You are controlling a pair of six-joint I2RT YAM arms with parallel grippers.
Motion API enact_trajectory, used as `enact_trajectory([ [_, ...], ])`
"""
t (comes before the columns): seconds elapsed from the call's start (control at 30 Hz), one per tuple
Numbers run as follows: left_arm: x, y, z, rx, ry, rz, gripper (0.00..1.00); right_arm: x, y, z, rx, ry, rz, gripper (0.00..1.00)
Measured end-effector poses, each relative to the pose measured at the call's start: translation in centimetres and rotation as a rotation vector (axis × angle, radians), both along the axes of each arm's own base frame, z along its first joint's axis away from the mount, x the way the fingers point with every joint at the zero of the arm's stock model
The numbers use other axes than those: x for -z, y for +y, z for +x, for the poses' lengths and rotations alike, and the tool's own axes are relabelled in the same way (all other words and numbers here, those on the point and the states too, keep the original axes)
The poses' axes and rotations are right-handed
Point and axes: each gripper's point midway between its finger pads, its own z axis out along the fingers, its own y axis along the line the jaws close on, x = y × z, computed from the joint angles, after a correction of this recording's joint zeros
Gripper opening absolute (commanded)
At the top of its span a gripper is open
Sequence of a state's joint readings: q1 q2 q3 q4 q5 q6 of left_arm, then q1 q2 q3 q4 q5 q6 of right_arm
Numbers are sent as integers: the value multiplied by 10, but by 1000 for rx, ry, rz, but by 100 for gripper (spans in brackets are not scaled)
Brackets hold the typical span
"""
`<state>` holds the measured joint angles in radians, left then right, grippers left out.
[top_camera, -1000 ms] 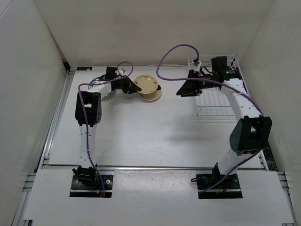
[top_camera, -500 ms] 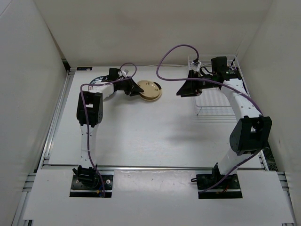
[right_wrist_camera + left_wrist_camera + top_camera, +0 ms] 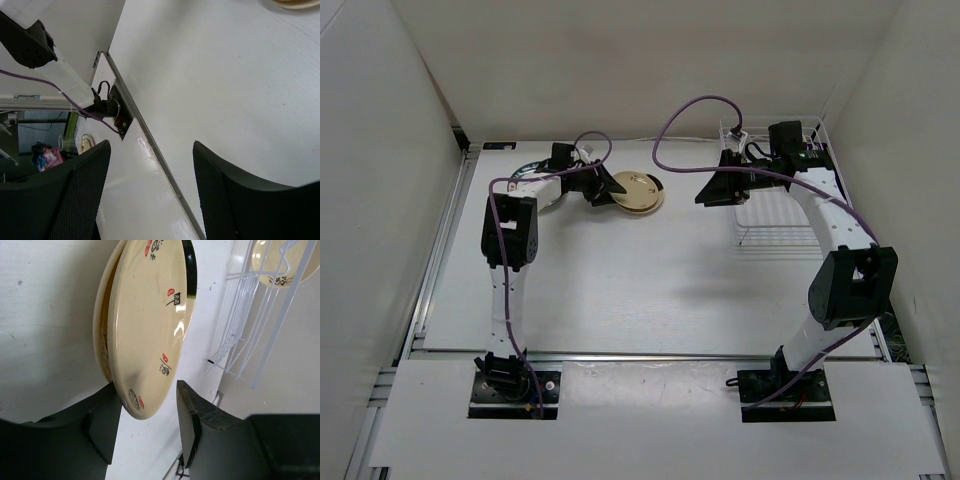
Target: Unload the plates from the dish rack
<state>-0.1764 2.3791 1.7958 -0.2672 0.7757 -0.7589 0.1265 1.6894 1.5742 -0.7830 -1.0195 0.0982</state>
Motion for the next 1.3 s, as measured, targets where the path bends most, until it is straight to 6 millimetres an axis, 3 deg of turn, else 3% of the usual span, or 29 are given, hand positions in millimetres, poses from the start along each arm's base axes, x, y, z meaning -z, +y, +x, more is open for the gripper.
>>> enact_trajectory([
  [0.37, -19, 12, -2, -7, -114, 192, 53, -1, 1, 2, 4, -4, 5, 71],
  [0.87, 7, 15, -15, 23, -137, 429, 58, -9, 0, 1, 16, -32, 3, 73],
  [1.13, 11, 16, -16, 39, -155, 470, 60, 7, -12, 17, 106, -58, -119, 73],
  [1.3, 10, 17, -18, 50, -175, 502, 60, 17, -39, 47, 249, -143, -308, 77],
])
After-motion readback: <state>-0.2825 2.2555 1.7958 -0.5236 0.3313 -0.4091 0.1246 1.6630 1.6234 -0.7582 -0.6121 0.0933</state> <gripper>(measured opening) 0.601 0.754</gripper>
